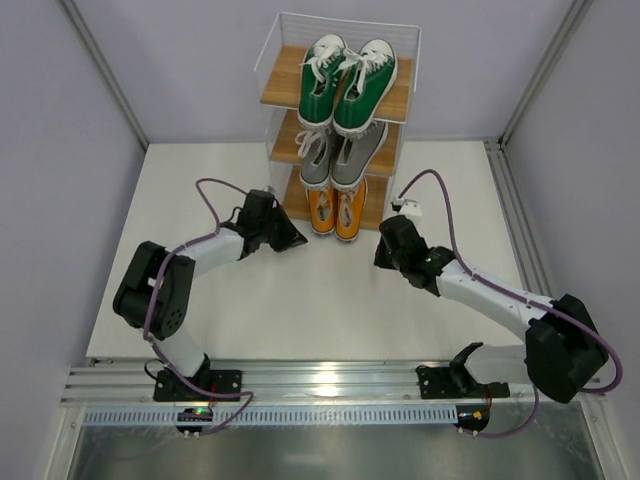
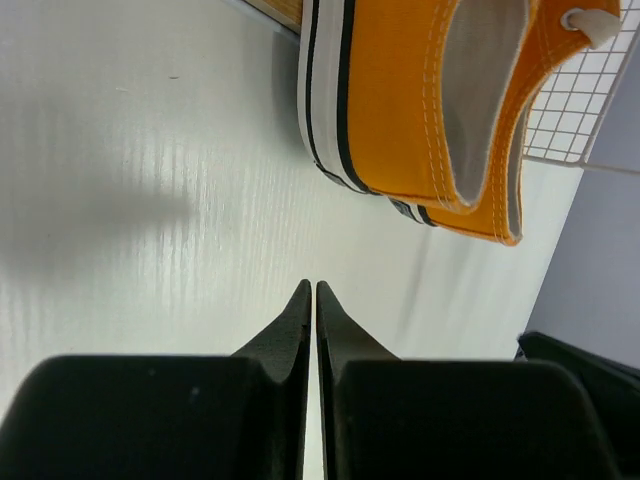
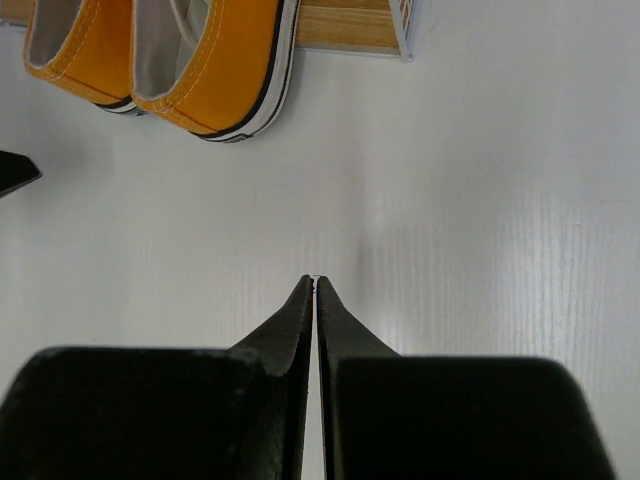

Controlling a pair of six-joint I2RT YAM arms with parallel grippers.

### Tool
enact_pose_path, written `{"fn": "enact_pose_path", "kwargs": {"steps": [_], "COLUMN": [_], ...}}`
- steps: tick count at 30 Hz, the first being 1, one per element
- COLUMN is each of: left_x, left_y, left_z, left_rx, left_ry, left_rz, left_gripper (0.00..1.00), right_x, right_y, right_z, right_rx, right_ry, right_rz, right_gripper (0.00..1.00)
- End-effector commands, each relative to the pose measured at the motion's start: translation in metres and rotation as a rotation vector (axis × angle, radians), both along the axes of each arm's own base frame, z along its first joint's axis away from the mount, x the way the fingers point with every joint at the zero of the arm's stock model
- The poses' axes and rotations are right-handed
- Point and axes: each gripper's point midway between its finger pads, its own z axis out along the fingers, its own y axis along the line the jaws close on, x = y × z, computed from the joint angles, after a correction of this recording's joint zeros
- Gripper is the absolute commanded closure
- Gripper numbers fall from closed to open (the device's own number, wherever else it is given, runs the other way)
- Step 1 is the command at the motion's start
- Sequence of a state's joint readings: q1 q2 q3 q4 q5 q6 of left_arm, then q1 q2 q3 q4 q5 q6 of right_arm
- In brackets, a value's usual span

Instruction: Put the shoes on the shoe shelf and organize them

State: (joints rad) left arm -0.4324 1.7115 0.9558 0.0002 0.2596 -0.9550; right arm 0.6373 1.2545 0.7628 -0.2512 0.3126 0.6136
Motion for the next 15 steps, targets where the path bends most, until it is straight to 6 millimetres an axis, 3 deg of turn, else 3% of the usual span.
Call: {"fn": "enact_pose_path", "kwargs": {"steps": [1, 6, 8, 9, 15], "left_x": [-0.009, -0.023, -0.030, -0.032, -0.044], "left_y": [0.017, 0.031, 0.036, 0.038, 0.051], "left_z": [0.015, 0.037, 0.037, 0.040, 0.049], "left_rx": [0.062, 0.088, 0.104, 0.106, 0.108], "left_ry": [-0.049, -0.099, -0.096, -0.104, -0.117], "left_rz": [-0.010, -0.011, -0.007, -0.005, 0.010], "left_gripper": [1.00, 1.00, 1.00, 1.00, 1.00], "right_x": [0.024, 0.047, 0.059, 0.063, 0.085], "right_y": [0.015, 0.039, 0.048, 0.050, 0.066], "right_z": [-0.001, -0.024, -0.019, -0.028, -0.033], "right_rx": [0.071, 0.088, 0.106, 0.094, 0.112], "right_ry": [-0.040, -0.020, -0.049, -0.037, -0.064], "right_rz": [-0.046, -0.031, -0.025, -0.026, -0.023], "right_gripper": [0.96, 0.96, 0.96, 0.96, 0.96]}}
